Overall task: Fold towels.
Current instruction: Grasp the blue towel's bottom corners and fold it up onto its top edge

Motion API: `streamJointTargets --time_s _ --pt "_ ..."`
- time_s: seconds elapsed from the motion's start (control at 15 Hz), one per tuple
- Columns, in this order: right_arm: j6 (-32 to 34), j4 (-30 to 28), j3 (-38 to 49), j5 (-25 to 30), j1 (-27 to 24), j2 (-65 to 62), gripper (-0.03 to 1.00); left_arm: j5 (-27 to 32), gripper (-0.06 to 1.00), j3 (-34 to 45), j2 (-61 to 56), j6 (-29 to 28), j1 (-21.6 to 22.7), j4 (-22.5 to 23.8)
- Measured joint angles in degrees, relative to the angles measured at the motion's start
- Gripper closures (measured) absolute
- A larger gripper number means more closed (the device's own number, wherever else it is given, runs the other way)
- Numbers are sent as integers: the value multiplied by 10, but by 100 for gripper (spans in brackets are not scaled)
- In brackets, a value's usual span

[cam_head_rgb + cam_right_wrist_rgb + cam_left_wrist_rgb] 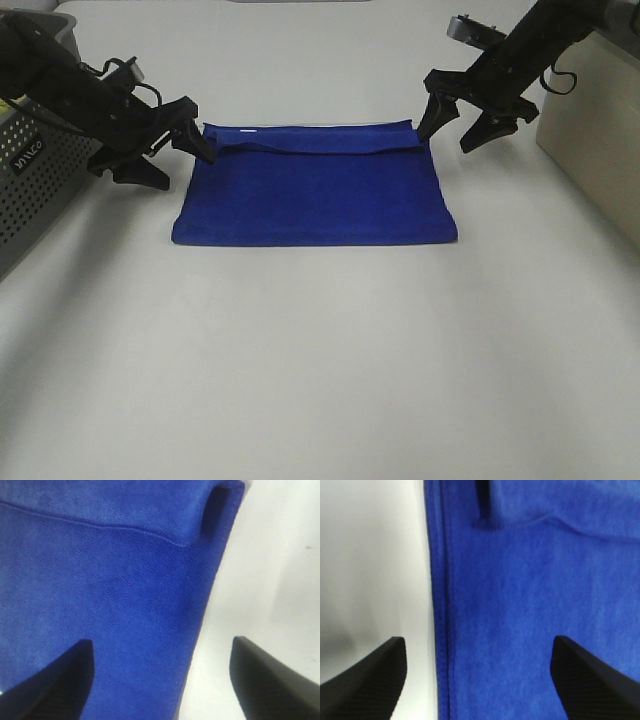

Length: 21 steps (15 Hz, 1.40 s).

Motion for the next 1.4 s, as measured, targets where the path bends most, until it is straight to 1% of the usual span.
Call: streamJointTargets --time_s 0.13,0.2,0.4,0.53,0.67,0.8,0.93,1.13,1.27,1.4 --pt "7 -2 34 0 0 -18 23 33 20 0 0 -38 -2 18" --pt "7 -3 62 0 0 -33 23 49 20 0 -1 -48 -2 27" --pt "2 -9 156 1 0 -72 23 99 20 0 -1 -52 -2 46" --pt "-4 -9 204 2 0 -81 26 115 22 0 -1 -53 -9 71" --pt "-11 -5 244 2 0 -82 28 118 23 0 -2 -61 -28 111" --pt "-25 1 271 2 0 -82 29 119 24 3 -3 -64 -48 126" --pt "-26 6 277 2 0 -82 29 120 24 11 -7 -75 -58 143" --pt "-26 13 277 2 0 -83 29 114 24 16 -11 -97 -58 147" --pt "-26 17 277 2 0 -83 29 97 24 16 -11 -103 -58 147" --pt "-30 30 277 2 1 -82 29 94 24 16 -11 -105 -59 147"
